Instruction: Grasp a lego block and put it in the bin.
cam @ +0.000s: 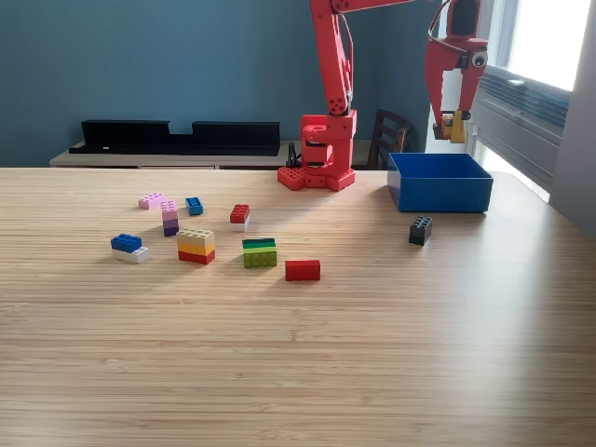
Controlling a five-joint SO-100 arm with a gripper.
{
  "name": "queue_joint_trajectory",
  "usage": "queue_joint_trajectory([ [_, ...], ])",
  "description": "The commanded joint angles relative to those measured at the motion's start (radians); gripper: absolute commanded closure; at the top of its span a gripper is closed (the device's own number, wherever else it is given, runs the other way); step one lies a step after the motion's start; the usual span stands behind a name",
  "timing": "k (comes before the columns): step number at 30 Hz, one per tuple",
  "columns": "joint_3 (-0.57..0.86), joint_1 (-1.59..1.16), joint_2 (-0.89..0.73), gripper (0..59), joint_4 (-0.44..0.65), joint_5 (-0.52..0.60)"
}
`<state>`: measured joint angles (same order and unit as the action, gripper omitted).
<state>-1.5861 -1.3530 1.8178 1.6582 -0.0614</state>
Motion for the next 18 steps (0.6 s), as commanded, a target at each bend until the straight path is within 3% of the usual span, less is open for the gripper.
queue_joint_trajectory([
  [1, -0.005, -0.009, 0.066, 26.5, -0.037, -0.009],
  [4, -0.015, -0.002, 0.066, 23.1, -0.061, -0.009],
  [7, -0.017, 0.009, 0.066, 26.1, -0.072, -0.009],
  [12, 0.018, 0.084, 0.066, 37.0, -0.084, 0.018],
  [16, 0.095, 0.222, 0.066, 54.2, -0.086, 0.055],
  [18, 0.137, 0.314, 0.066, 58.2, -0.086, 0.066],
])
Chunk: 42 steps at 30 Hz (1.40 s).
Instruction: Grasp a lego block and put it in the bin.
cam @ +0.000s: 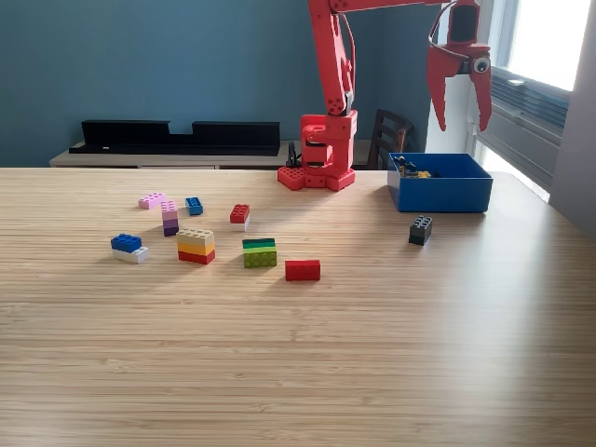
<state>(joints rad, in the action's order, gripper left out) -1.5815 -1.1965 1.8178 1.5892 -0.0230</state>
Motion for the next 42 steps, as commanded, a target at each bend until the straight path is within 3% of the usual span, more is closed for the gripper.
queue_joint_trajectory([
  [1, 0.149, 0.209, 0.066, 58.5, -0.018, 0.032],
  [10, 0.183, 0.71, 0.066, 58.5, -0.086, 0.028],
  [16, 0.149, 0.904, 0.066, 58.5, -0.123, -0.025],
  [26, 0.072, 0.991, 0.066, 58.5, -0.163, -0.054],
  [42, 0.087, 1.023, 0.066, 58.5, -0.172, -0.097],
])
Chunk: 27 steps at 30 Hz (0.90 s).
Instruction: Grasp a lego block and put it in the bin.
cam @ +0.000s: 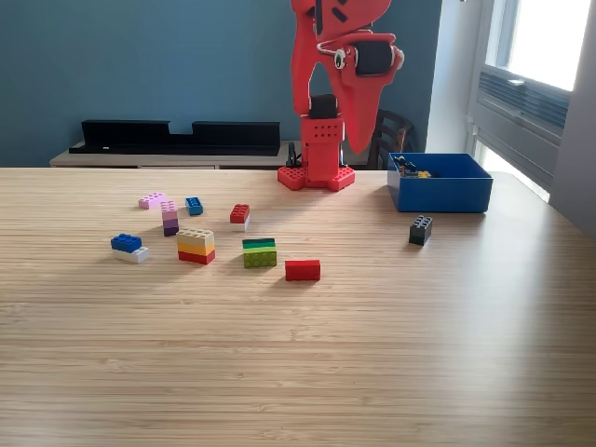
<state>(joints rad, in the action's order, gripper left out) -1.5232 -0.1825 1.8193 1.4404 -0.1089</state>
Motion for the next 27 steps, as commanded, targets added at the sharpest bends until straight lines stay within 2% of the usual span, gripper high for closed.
queue_joint_trajectory([
  [1, 0.028, 0.012, 0.064, 58.5, -0.029, -0.011],
  [9, -0.035, 0.069, 0.064, 58.5, -0.12, -0.009],
  [18, -0.147, 0.265, 0.064, 58.3, -0.268, 0.035],
  [23, -0.23, 0.345, 0.064, 57.9, -0.368, 0.0],
  [27, -0.282, 0.353, 0.064, 54.5, -0.407, -0.031],
])
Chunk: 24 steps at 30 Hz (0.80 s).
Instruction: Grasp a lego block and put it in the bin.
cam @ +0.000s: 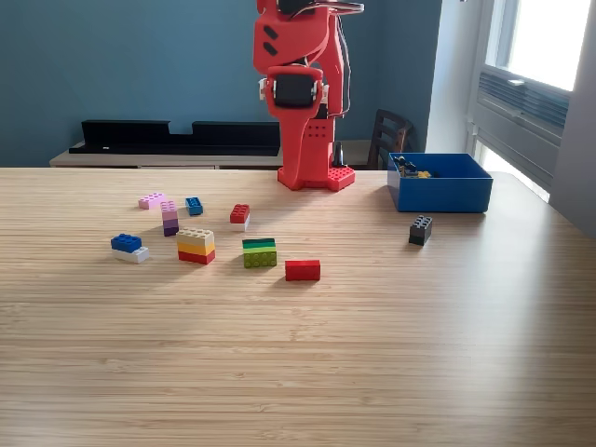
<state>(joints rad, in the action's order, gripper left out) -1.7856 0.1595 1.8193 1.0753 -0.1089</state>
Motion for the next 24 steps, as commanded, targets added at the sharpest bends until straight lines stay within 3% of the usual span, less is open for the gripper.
queue_joint_trajectory([
  [1, -0.031, 0.011, 0.064, 52.2, -0.051, -0.032],
  [12, -0.023, -0.046, 0.061, 33.0, -0.067, -0.002],
  [18, -0.009, -0.077, 0.051, 31.4, -0.069, 0.012],
  [24, 0.063, -0.077, -0.101, 33.1, -0.061, 0.018],
])
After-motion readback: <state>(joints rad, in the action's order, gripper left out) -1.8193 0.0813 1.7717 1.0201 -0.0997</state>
